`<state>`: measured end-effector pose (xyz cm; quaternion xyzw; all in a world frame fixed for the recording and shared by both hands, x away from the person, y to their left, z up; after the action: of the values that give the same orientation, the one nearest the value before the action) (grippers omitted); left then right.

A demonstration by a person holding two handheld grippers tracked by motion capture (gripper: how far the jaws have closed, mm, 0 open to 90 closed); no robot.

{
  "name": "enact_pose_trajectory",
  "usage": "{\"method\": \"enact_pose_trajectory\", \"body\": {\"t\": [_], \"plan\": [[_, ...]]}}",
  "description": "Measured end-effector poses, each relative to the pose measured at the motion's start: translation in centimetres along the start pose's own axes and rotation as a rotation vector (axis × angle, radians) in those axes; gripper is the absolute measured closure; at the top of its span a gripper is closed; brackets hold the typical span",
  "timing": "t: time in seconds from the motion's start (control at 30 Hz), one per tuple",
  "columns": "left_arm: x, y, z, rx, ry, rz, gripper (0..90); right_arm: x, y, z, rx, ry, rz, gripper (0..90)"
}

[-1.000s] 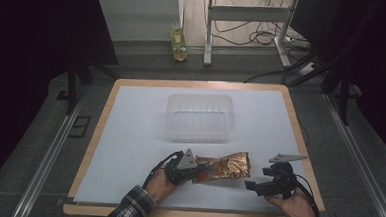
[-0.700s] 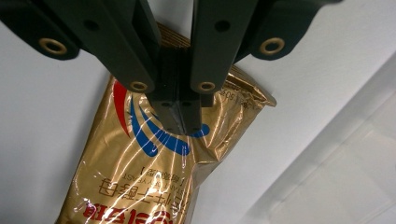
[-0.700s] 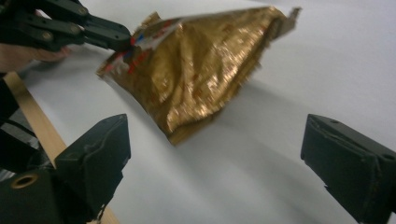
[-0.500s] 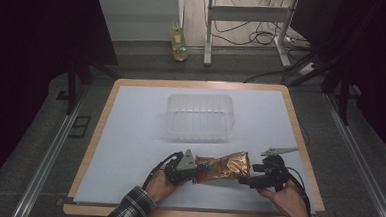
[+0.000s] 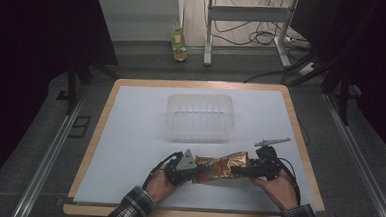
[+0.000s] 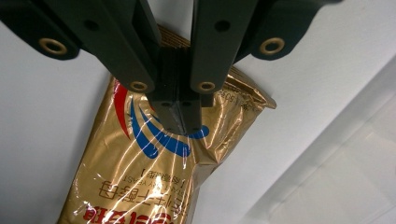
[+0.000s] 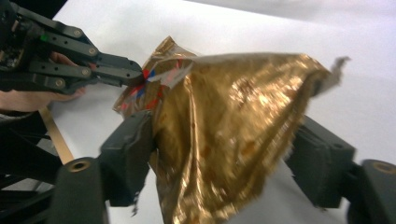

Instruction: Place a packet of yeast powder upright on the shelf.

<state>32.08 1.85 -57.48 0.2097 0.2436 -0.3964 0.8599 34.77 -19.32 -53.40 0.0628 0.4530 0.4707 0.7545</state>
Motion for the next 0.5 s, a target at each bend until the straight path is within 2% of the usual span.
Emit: {"method": "enact_pose_trajectory", "body": {"t": [0.1, 0.5], "plan": [[0.0, 0.0, -0.1, -0.004, -0.004, 0.001, 89.8, 0.4, 0.1, 0.3, 0.003, 0.01, 0.042, 36.5], [0.0, 0.0, -0.1, 0.001, 0.002, 0.005, 89.6, 0.3, 0.3, 1.2, 0.037, -0.029, 0.092, 61.9]]}}
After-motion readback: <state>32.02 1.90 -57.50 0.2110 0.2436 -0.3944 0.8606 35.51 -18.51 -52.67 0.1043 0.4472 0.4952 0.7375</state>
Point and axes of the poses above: each handheld gripper's, and its own axes: x roughly forward along the jaws, z roughly out of its top, y roughly to its left, the point moved 6 cm from there along x, roughly forward along the jaws, and after that the axes turned 9 degrees about z, right-handed, at the moved point
